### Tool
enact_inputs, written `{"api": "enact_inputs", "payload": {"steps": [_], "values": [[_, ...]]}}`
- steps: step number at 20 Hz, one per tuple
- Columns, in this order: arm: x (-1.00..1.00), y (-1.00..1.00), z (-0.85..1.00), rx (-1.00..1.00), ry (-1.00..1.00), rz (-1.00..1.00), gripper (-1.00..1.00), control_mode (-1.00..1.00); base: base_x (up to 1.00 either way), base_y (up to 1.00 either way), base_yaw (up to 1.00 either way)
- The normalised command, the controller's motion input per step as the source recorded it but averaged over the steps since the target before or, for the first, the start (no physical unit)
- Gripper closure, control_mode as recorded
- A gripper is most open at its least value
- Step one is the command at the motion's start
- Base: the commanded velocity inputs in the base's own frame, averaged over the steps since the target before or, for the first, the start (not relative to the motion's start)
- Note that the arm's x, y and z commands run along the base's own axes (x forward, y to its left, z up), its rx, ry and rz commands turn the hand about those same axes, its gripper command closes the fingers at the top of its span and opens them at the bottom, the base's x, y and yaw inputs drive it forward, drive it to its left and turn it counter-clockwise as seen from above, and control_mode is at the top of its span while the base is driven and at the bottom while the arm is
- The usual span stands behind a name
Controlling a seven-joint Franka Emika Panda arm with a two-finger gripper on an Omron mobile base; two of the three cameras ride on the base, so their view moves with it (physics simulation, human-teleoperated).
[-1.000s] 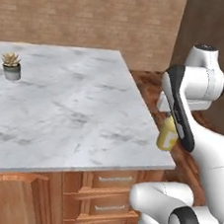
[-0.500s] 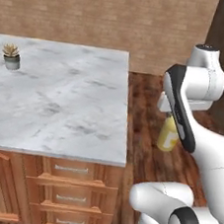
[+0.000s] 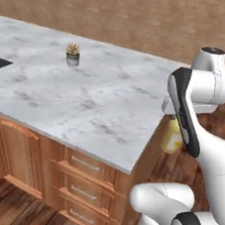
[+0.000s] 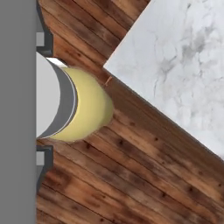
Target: Place the drinks on the dining counter in a tight cluster.
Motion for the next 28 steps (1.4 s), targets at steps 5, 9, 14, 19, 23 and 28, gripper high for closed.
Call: {"api": "enact_inputs", "payload": {"steps": [5,9,14,19,23,28], "values": [[0.0,0.0,0.0,0.0,0.0,0.0,1.0,1.0,0.25,-0.82,0.61],[0.0,0.0,0.0,0.0,0.0,0.0,1.0,1.0,0.07,-1.0,0.41],[0.0,0.0,0.0,0.0,0.0,0.0,1.0,1.0,0.29,-1.0,0.3],[0.0,0.0,0.0,0.0,0.0,0.0,1.0,1.0,0.54,-1.0,0.25],[0.0,0.0,0.0,0.0,0.0,0.0,1.0,1.0,0.61,-1.0,0.24],[0.0,0.0,0.0,0.0,0.0,0.0,1.0,1.0,0.41,-1.0,0.18]]}}
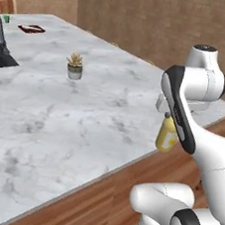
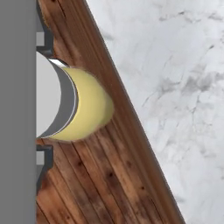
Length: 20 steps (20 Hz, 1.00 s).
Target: Place the drinks on the dining counter in a tight cluster.
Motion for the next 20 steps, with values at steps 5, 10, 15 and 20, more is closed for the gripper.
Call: {"api": "enact_inputs", "payload": {"steps": [5,10,15,20], "values": [[0.0,0.0,0.0,0.0,0.0,0.0,1.0,1.0,0.52,-1.0,0.2],[0.0,0.0,0.0,0.0,0.0,0.0,1.0,1.0,0.76,-1.0,0.3],[0.0,0.0,0.0,0.0,0.0,0.0,1.0,1.0,0.64,-1.0,0.29],[0.0,0.0,0.0,0.0,0.0,0.0,1.0,1.0,0.44,-0.86,0.26]]}}
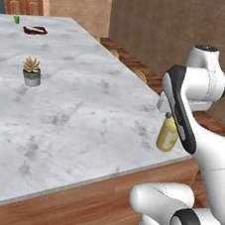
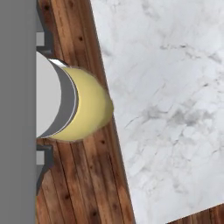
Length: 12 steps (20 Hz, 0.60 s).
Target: Place the drinks on the dining counter in a tight cluster.
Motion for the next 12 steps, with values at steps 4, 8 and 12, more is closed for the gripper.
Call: {"api": "enact_inputs", "payload": {"steps": [4,8,12], "values": [[0.0,0.0,0.0,0.0,0.0,0.0,1.0,1.0,0.33,0.0,0.01],[0.0,0.0,0.0,0.0,0.0,0.0,1.0,1.0,0.3,-0.01,0.11],[0.0,0.0,0.0,0.0,0.0,0.0,1.0,1.0,0.48,-0.05,0.25]]}}
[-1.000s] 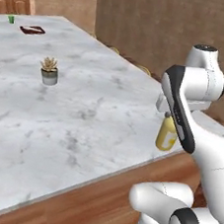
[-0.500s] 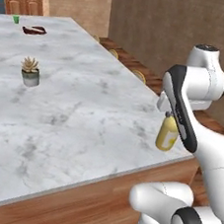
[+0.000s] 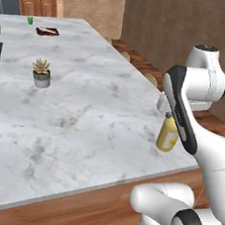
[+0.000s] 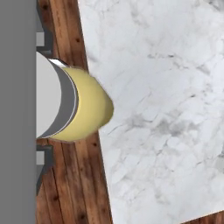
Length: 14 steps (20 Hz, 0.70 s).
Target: Place the drinks on the dining counter in a tight cluster.
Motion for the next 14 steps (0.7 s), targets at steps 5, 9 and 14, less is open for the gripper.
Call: {"api": "enact_inputs", "payload": {"steps": [5,9,14], "values": [[0.0,0.0,0.0,0.0,0.0,0.0,1.0,1.0,0.59,-0.17,0.33],[0.0,0.0,0.0,0.0,0.0,0.0,1.0,1.0,0.66,-0.33,0.34],[0.0,0.0,0.0,0.0,0.0,0.0,1.0,1.0,0.19,-0.13,0.11]]}}
